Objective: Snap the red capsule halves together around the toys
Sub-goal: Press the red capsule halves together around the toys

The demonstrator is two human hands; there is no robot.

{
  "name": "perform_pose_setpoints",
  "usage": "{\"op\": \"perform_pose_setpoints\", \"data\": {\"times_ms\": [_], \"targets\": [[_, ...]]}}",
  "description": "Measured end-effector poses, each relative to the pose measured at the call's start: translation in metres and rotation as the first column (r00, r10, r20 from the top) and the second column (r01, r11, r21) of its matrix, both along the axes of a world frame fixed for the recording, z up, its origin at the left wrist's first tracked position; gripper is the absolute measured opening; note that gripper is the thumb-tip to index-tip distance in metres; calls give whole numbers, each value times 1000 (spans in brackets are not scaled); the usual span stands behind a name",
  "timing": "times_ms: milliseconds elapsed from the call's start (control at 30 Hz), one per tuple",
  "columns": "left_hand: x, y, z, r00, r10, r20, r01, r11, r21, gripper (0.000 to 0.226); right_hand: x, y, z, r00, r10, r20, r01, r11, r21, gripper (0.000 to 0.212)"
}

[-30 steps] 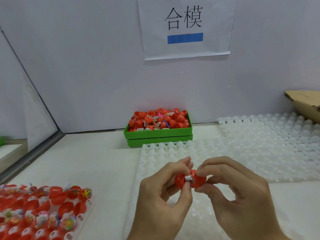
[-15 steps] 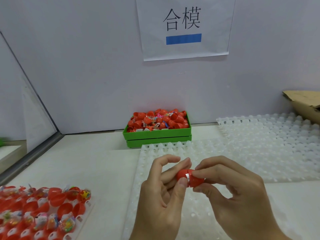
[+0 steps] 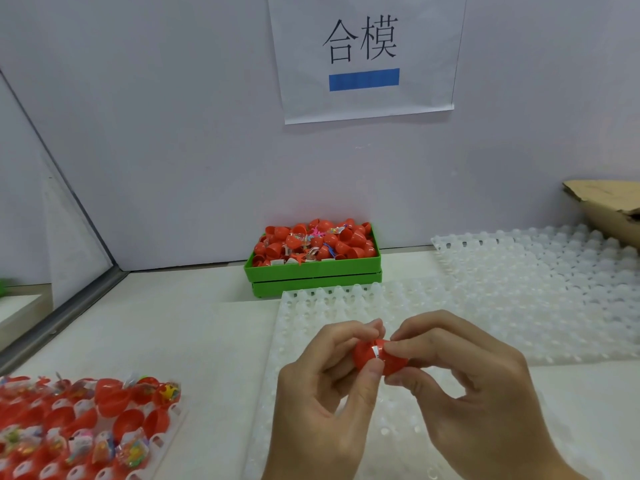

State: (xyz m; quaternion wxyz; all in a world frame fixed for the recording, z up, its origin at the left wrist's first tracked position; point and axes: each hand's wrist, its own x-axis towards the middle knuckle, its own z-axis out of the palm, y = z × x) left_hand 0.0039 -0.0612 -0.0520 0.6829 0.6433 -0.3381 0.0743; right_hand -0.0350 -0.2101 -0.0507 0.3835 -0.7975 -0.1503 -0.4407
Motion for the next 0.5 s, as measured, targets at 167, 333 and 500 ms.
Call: {"op": "perform_pose_setpoints", "data": {"times_ms": [167,333,500], "targets": [[3,2,2,998,0,70,0,1000,1,11,0,1,0,999,29,23,-30,999,31,21],[6,6,6,980,35,197,-57,992,109,16,0,2,-2,998,66,10,-66,996,55,22],[6,7,5,970,95,224,-125,984,125,15,1,1,-4,995,96,3,-96,990,105,23]]}}
